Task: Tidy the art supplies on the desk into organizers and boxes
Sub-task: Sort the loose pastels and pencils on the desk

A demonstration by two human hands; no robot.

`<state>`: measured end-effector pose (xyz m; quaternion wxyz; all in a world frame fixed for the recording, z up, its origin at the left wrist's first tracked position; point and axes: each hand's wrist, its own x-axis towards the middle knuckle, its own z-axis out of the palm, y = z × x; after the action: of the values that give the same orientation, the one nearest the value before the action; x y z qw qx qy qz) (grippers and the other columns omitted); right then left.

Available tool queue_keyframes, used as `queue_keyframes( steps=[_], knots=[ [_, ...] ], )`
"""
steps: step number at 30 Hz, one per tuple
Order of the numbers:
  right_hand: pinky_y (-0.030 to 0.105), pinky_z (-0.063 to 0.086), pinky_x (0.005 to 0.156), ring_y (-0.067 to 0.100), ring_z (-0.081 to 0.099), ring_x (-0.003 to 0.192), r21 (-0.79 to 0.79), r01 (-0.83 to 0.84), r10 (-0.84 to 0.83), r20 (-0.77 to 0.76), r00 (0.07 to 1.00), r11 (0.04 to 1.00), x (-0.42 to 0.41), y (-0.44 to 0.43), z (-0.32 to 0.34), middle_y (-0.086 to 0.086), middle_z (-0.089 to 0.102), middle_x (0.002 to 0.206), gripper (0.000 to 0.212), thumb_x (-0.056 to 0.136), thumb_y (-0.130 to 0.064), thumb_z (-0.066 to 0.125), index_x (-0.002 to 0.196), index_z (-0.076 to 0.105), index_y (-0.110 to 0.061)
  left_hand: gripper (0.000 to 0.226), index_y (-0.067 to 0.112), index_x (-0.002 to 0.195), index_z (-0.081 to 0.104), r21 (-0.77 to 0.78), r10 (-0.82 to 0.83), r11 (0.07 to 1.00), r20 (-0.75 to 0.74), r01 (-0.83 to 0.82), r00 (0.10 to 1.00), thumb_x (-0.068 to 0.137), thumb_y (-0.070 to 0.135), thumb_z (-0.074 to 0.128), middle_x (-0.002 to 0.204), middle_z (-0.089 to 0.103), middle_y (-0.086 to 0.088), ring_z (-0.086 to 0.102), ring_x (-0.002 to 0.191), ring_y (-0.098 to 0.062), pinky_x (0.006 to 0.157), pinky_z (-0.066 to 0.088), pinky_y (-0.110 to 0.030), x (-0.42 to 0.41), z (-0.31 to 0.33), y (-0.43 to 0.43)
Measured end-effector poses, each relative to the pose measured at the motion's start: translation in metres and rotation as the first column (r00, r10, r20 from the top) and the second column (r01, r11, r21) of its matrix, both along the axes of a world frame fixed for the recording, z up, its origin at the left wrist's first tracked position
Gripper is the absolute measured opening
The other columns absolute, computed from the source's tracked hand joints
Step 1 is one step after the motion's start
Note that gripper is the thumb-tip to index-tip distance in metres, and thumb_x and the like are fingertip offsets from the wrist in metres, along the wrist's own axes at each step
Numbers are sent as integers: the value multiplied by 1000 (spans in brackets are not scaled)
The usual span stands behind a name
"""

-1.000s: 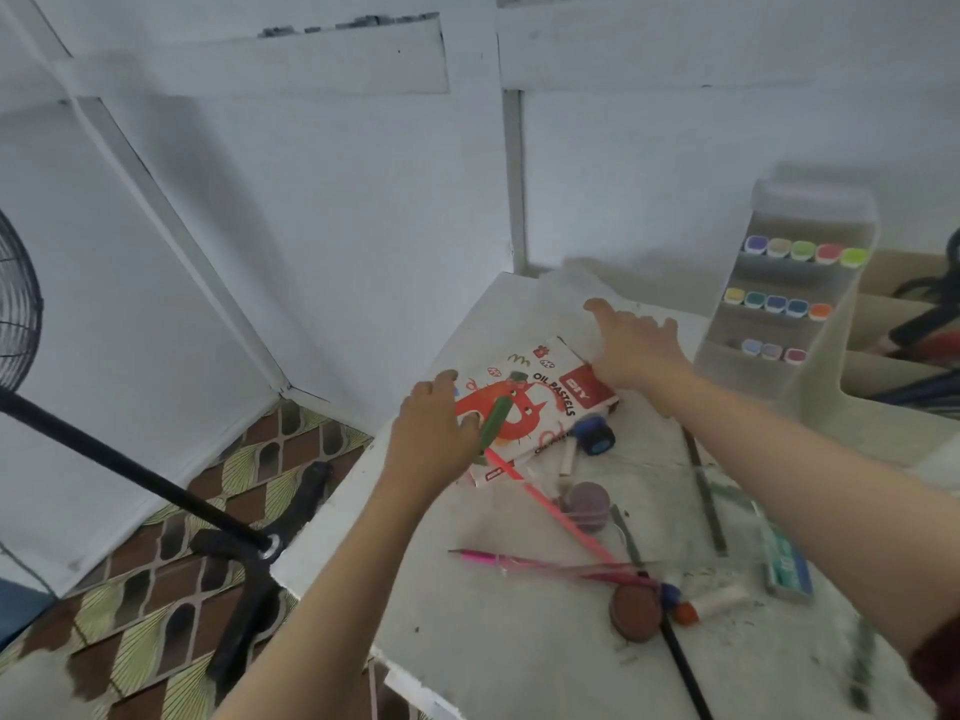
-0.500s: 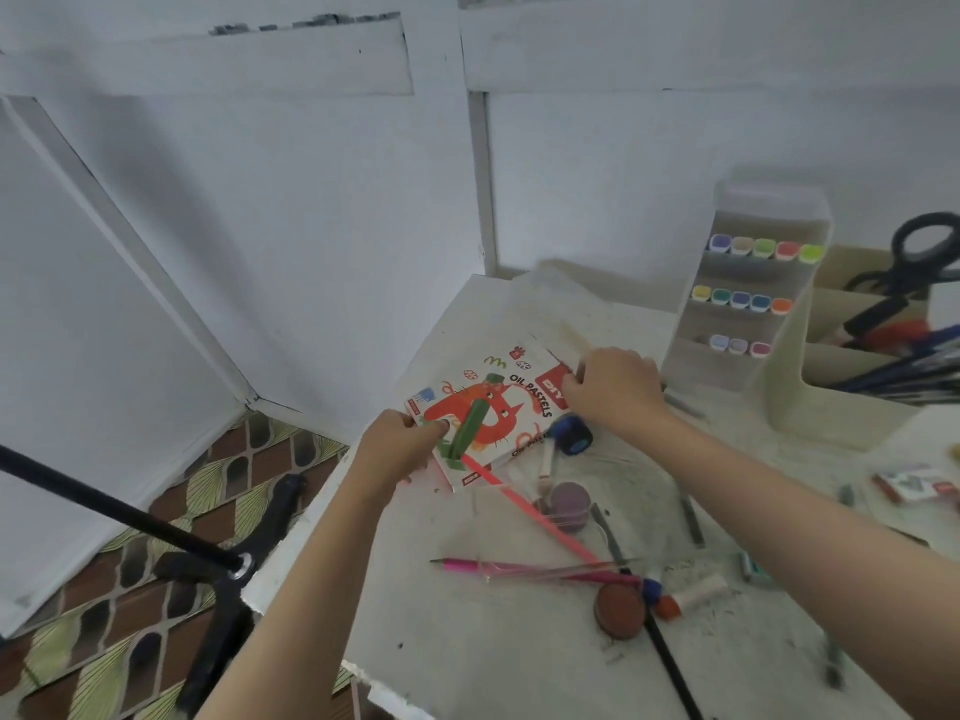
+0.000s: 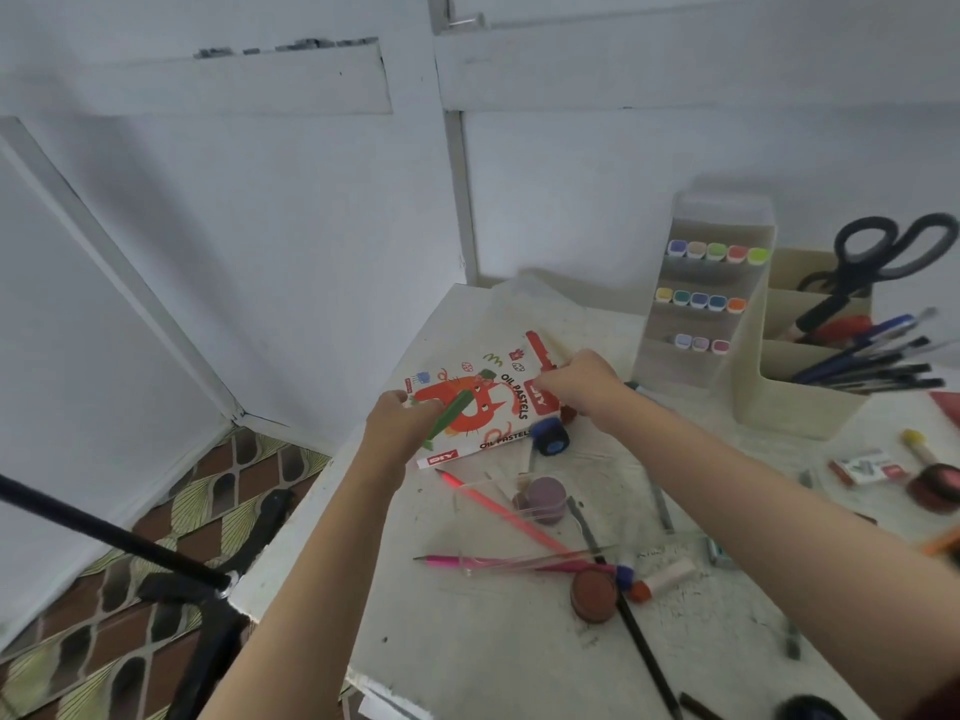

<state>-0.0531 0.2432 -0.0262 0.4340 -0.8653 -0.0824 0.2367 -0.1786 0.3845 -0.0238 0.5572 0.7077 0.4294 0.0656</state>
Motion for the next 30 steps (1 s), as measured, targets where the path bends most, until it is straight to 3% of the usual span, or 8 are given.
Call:
queue_keyframes(
  steps=[3,10,14,17,22,24,27,30],
  knots=[
    [24,52,64,14,64,73,9,-20,20,-46,999,1000,-3,-2,5,5,65,87,12,86,-14,63,84,52,-11,43,3,130,44,-30,23,999,-7,-23,1000,92,17,57,121,58,-13,58,106,-25,63,47,-26,-2,-2,0],
    [20,54,54,9,66,70,243,-96,98,6,995,965,-17,-20,32,2,68,89,14,87,-11,61,97,54,-17,38,5,130,47,-21,9,1000,116,-7,993,94,18,54,119,59,-9,55,89,-17,63,45,-23,-4,15,-12],
    [20,55,55,7,68,71,295,-175,151,103,983,939,-28,-46,57,-5,68,87,21,87,-15,63,103,53,-23,59,12,140,34,224,-113,972,152,77,982,91,34,58,141,44,-12,47,103,-17,83,40,-33,-5,35,-31],
    [17,52,48,5,68,59,312,-151,117,124,985,938,-32,-75,76,-7,67,78,15,86,-15,65,91,54,-25,108,23,150,7,663,-398,689,5,295,917,68,72,58,158,9,-5,14,143,-27,113,14,-48,-5,51,-46],
    [21,53,49,11,71,64,298,-104,88,69,994,949,-34,-141,105,-1,73,76,14,85,-14,65,88,55,-23,140,39,146,-11,788,-706,341,-146,513,693,35,94,54,159,0,0,-6,145,-21,111,-12,-45,12,75,-103],
    [20,52,48,12,71,64,256,-119,106,62,992,959,-39,-169,111,-4,73,70,12,85,-13,65,90,56,-20,136,42,145,-7,781,-767,298,-146,549,624,38,89,62,157,12,2,6,145,-23,115,-3,-54,16,80,-130],
    [21,53,49,13,71,65,208,-90,80,55,995,974,-48,-203,112,-5,72,69,11,85,-13,65,89,57,-19,130,44,145,2,673,-856,348,-56,653,514,42,78,73,142,35,8,41,128,-21,105,36,-53,19,83,-165],
    [19,51,48,14,71,64,250,-21,23,-7,1000,968,-62,-240,108,0,73,70,8,86,-10,63,90,58,-15,127,45,145,3,617,-910,286,-64,733,409,45,76,75,139,38,9,45,123,-17,100,43,-47,21,76,-206]
  ],
)
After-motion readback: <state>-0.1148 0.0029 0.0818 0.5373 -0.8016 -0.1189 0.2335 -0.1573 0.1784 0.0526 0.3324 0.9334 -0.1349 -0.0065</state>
